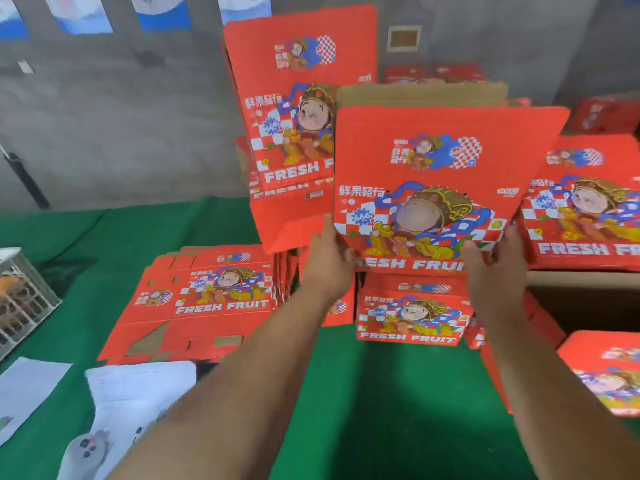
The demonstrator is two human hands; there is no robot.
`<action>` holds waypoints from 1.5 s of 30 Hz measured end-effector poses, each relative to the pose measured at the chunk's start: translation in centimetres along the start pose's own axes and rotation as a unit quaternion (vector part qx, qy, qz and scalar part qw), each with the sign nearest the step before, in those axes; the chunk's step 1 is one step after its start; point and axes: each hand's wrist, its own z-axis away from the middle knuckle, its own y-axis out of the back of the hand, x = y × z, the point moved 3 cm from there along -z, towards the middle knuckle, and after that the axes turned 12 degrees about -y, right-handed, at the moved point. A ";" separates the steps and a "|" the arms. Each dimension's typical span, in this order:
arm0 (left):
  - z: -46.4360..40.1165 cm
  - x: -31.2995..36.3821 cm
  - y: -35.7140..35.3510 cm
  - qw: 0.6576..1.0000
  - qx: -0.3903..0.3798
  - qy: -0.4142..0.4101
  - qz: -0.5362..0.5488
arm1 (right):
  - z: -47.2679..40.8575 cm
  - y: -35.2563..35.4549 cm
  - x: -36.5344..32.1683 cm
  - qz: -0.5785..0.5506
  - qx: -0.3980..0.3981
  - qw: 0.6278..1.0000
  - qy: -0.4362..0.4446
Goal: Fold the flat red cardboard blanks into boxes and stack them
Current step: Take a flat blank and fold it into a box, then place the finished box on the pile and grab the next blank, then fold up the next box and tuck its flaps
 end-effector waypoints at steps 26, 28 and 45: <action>1.2 -6.3 -8.8 0.983 -0.061 0.146 0.090 | 2.8 -5.6 7.5 0.222 -0.146 0.958 -0.104; 1.9 -5.9 -9.0 0.982 -0.036 0.139 0.120 | 4.3 -6.4 7.0 0.196 -0.158 0.964 -0.087; 10.9 -17.9 6.2 0.955 0.136 0.227 0.135 | 18.6 -24.5 5.6 0.208 -0.383 0.897 -0.068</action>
